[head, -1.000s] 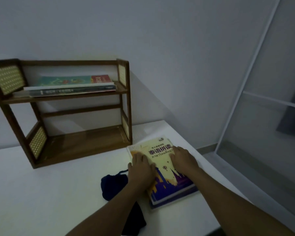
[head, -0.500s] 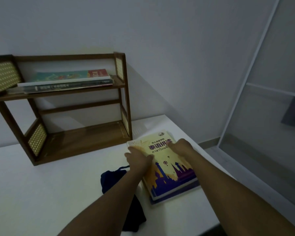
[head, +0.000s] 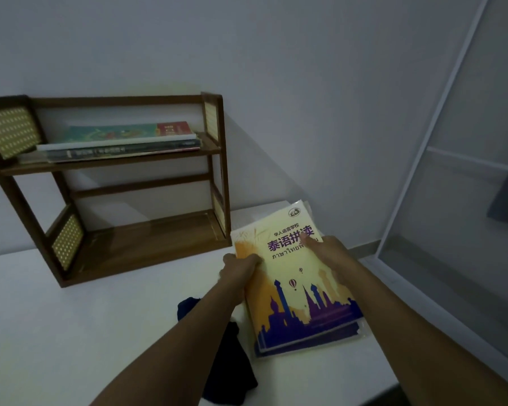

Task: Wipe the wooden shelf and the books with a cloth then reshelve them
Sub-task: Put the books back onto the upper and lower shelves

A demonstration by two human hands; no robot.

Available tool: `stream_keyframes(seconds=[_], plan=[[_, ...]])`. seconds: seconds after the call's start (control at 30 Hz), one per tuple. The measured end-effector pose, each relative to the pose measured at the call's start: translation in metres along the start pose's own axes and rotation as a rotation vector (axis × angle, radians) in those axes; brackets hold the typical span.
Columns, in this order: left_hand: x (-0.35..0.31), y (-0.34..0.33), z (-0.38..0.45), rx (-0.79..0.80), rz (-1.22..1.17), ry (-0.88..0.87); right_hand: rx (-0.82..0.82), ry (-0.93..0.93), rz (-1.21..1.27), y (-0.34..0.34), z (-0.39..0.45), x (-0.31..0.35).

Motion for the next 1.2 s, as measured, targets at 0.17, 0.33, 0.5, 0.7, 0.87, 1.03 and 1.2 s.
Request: stream_keyframes(seconds=[0.17, 0.33, 0.5, 0.7, 0.87, 1.03, 1.2], plan=[[-0.052, 0.002, -0.038, 0.076, -0.084, -0.307, -0.034, 0.205, 0.026, 0.005, -0.037, 0.062], [-0.124, 0.061, -0.109, 0.026, -0.043, -0.544, -0.005, 0.463, -0.001, -0.033, -0.077, 0.153], [-0.162, 0.146, -0.192, -0.141, 0.131, -0.712, 0.195, 0.591, 0.088, -0.112, -0.093, 0.202], [-0.137, 0.222, -0.256, -0.207, 0.17, -0.798, 0.333, 0.677, 0.154, -0.215, -0.116, 0.209], [-0.094, 0.263, -0.257, -0.173, 0.118, -0.707, 0.346, 0.638, 0.24, -0.27, -0.129, 0.183], [-0.068, 0.276, -0.248, -0.16, 0.098, -0.668, 0.366, 0.64, 0.255, -0.291, -0.13, 0.166], [-0.055, 0.279, -0.243, -0.18, 0.104, -0.679, 0.387, 0.657, 0.246, -0.295, -0.13, 0.161]])
Point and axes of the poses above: each hand's wrist, its own z-axis towards the middle knuckle, its own y-axis out of the back of the hand, x = y × z, the point moved 10 cm from there along z, towards the middle knuckle, and after that the axes turned 11 degrees about x, right-handed, at the moved point
